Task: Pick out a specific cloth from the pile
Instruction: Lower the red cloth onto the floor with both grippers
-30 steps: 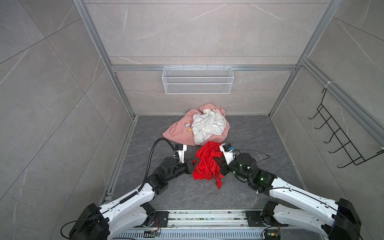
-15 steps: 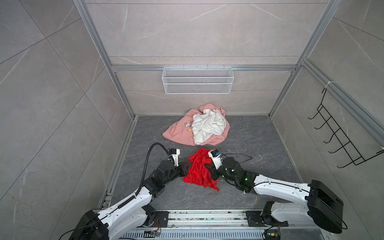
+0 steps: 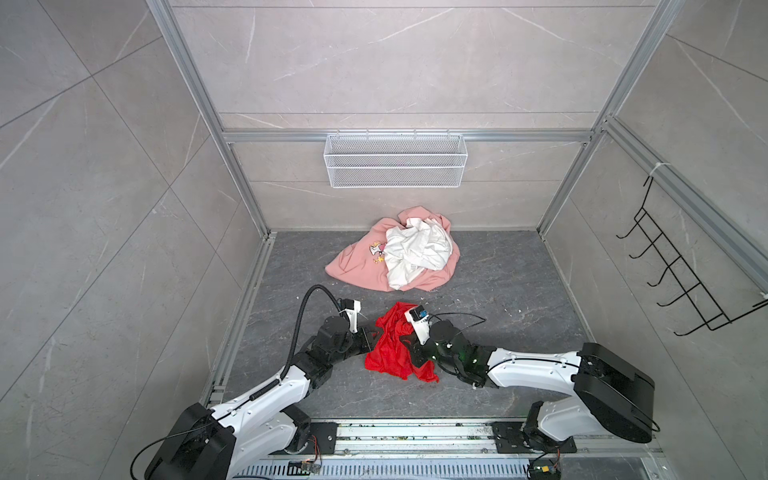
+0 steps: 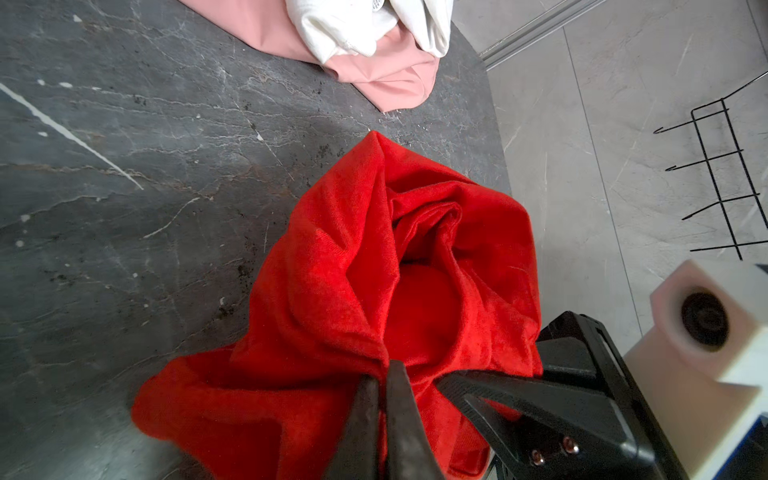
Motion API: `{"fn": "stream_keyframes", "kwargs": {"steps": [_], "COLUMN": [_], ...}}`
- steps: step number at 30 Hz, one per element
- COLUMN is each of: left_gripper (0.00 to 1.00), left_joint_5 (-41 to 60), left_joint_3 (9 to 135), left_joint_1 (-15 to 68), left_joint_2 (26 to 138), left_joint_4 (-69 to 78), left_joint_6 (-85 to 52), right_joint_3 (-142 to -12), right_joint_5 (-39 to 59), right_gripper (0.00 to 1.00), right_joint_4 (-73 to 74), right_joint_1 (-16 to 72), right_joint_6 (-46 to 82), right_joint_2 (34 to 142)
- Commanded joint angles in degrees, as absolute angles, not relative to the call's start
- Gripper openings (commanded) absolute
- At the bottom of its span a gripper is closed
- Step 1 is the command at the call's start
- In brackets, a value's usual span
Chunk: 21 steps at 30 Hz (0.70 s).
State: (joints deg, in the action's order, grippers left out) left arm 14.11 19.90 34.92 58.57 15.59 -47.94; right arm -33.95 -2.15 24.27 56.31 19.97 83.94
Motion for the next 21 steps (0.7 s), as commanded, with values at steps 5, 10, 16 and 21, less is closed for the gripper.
{"fn": "stream_keyframes", "kwargs": {"steps": [5, 10, 16, 21], "left_gripper": [0.00, 0.00, 0.00, 0.00], "left_joint_5": [15.6, 17.9, 18.6, 18.7], "left_joint_3": [23.0, 24.3, 24.4, 24.3], "left_joint_1": [34.4, 34.5, 34.5, 34.5], "left_joint_2": [58.9, 62.1, 63.4, 63.6], "left_joint_4": [8.5, 6.7, 7.7, 7.8], "left_joint_6": [-44.0, -42.2, -41.6, -41.3], "right_joint_3": [-33.3, -33.2, -32.6, -32.6], "right_joint_5": [-1.8, -1.7, -1.7, -1.5], "right_gripper": [0.00, 0.00, 0.00, 0.02], "right_joint_4": [27.1, 27.3, 28.2, 28.4], "right_joint_1": [56.8, 56.8, 57.0, 57.5], "right_joint_6": [21.1, 21.2, 21.9, 22.5], "right_joint_2": [87.4, 88.9, 90.5, 91.8]}}
